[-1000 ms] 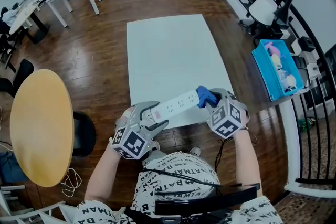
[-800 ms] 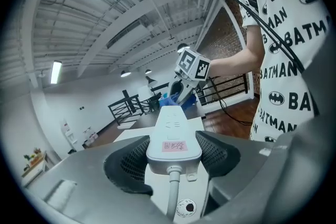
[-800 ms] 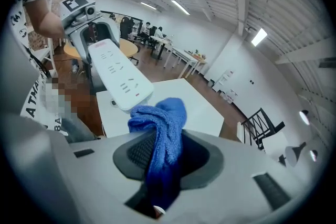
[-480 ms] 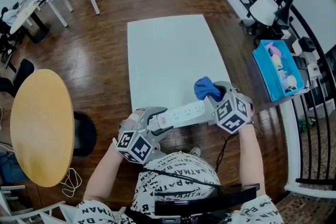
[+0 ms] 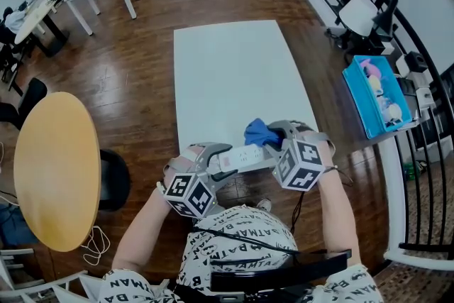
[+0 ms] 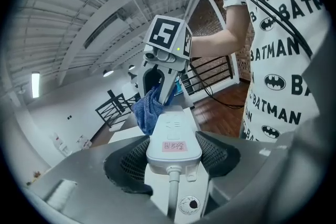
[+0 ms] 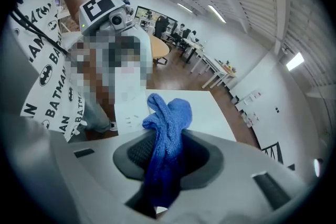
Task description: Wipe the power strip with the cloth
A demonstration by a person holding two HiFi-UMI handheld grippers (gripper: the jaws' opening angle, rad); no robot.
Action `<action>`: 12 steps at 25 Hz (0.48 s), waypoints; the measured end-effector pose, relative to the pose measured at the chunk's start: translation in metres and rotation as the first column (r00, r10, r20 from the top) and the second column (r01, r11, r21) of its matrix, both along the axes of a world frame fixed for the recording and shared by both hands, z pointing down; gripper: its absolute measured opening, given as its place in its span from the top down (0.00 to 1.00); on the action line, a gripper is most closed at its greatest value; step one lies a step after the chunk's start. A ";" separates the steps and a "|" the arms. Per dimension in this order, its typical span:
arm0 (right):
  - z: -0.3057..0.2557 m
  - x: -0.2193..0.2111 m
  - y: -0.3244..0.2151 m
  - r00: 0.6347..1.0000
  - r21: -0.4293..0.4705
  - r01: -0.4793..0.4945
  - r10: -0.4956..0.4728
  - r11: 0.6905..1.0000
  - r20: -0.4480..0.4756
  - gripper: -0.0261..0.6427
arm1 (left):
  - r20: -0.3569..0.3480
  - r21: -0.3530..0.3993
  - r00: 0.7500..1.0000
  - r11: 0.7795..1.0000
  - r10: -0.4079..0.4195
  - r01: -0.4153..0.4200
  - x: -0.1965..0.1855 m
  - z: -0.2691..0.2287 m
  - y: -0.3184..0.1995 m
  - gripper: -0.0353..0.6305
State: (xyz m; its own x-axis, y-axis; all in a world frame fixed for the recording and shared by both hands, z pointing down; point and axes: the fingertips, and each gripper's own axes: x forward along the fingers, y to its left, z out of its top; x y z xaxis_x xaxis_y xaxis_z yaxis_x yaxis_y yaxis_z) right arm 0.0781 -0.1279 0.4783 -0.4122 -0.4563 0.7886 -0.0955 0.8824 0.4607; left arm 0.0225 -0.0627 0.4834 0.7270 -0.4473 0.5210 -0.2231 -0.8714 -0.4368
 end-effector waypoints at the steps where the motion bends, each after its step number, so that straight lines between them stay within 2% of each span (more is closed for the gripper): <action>1: -0.001 -0.006 0.003 1.000 -0.005 0.017 -0.017 1.000 0.003 0.78 | 0.002 -0.002 1.000 1.000 0.003 -0.003 0.001 0.001 0.000 0.53; 7: -0.019 -0.048 0.025 0.989 -0.031 0.117 -0.113 0.993 0.096 0.78 | -0.002 -0.010 1.000 1.000 0.019 -0.019 0.009 0.005 0.000 0.53; 12: -0.011 -0.048 0.025 0.989 -0.042 0.143 -0.141 0.989 0.041 0.78 | 0.003 0.004 1.000 1.000 0.022 -0.022 0.005 0.005 0.002 0.53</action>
State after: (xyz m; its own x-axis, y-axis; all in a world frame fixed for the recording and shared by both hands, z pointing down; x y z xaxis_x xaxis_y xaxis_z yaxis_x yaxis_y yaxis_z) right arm 0.0299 -0.1027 0.4676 -0.5004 -0.3559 0.7892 0.0152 0.9078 0.4190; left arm 0.0274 -0.0605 0.4887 0.7351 -0.4334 0.5213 -0.2026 -0.8743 -0.4412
